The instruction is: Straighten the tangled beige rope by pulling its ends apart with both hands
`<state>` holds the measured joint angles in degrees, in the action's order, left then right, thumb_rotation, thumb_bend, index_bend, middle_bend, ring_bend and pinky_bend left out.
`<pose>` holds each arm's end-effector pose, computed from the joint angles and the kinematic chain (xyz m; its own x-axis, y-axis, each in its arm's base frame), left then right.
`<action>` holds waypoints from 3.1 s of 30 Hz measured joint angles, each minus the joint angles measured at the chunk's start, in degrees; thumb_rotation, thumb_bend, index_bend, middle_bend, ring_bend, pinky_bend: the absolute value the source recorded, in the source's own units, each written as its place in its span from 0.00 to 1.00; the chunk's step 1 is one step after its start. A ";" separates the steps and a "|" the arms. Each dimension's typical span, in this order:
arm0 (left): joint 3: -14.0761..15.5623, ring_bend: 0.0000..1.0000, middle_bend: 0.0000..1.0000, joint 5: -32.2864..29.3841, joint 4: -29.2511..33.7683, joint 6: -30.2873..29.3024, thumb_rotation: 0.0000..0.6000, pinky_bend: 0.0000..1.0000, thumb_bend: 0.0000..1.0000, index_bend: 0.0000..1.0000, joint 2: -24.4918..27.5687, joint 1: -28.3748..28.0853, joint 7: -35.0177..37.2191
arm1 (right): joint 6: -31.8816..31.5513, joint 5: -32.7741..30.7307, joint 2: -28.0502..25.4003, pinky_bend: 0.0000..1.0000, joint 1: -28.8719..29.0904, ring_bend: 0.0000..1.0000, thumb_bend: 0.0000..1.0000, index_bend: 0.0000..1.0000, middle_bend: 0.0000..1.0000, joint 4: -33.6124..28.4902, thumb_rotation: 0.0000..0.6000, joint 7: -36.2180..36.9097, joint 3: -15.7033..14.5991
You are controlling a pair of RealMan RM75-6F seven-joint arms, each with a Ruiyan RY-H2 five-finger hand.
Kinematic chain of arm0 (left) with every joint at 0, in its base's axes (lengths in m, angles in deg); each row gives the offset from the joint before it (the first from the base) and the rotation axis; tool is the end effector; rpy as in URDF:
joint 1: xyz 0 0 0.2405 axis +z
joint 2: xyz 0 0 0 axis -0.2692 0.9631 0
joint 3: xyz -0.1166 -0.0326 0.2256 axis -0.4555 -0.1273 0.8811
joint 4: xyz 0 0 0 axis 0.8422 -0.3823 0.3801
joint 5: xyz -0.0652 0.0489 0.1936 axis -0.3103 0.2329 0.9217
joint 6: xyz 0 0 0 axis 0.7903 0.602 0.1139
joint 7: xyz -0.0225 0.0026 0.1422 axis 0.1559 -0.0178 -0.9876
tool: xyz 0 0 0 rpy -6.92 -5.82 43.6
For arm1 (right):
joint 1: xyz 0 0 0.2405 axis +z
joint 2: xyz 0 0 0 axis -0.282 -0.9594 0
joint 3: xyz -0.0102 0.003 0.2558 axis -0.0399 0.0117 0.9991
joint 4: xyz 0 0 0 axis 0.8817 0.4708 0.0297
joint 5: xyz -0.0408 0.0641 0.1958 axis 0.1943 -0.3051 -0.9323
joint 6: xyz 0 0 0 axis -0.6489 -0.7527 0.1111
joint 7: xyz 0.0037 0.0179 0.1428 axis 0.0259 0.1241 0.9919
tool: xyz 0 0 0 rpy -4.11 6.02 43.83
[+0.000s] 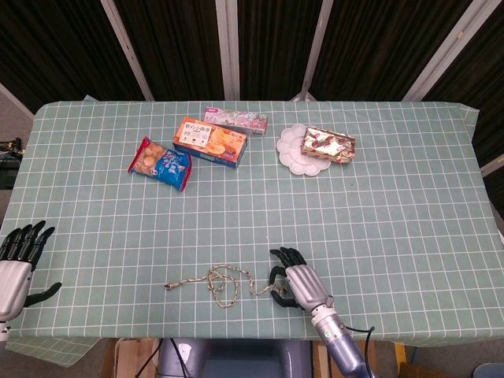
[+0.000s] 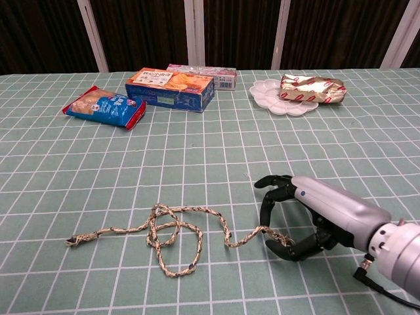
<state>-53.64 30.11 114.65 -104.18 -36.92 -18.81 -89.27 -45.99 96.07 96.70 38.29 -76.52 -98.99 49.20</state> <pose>-0.3027 0.1616 0.1498 0.4750 -0.0055 0.8800 0.8771 -0.0776 -0.4740 -0.1495 -0.2112 -0.0676 0.0521 -0.4530 0.8900 -0.9774 -0.2058 -0.0475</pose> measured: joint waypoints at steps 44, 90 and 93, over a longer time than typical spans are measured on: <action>0.11 0.00 0.00 0.11 0.25 -0.09 1.00 0.00 0.03 0.00 0.13 -0.07 0.11 | -1.29 -2.93 -0.50 0.00 0.18 0.00 0.48 0.55 0.16 -0.02 1.00 -2.34 -0.22; -3.06 0.00 0.04 -19.02 18.99 21.50 1.00 0.00 0.28 0.42 -15.65 -14.22 -29.44 | -2.70 -3.72 -7.37 0.00 -0.07 0.00 0.52 0.58 0.19 -5.76 1.00 -1.53 0.39; -2.26 0.00 0.04 -20.63 19.14 21.40 1.00 0.00 0.29 0.43 -18.64 -14.63 -31.47 | -2.81 -3.78 -7.80 0.00 -0.12 0.00 0.52 0.58 0.19 -5.84 1.00 -1.31 0.46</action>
<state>-55.90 9.47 133.79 -82.78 -55.56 -33.44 -120.75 -48.80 92.29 88.89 38.17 -82.36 -100.30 49.66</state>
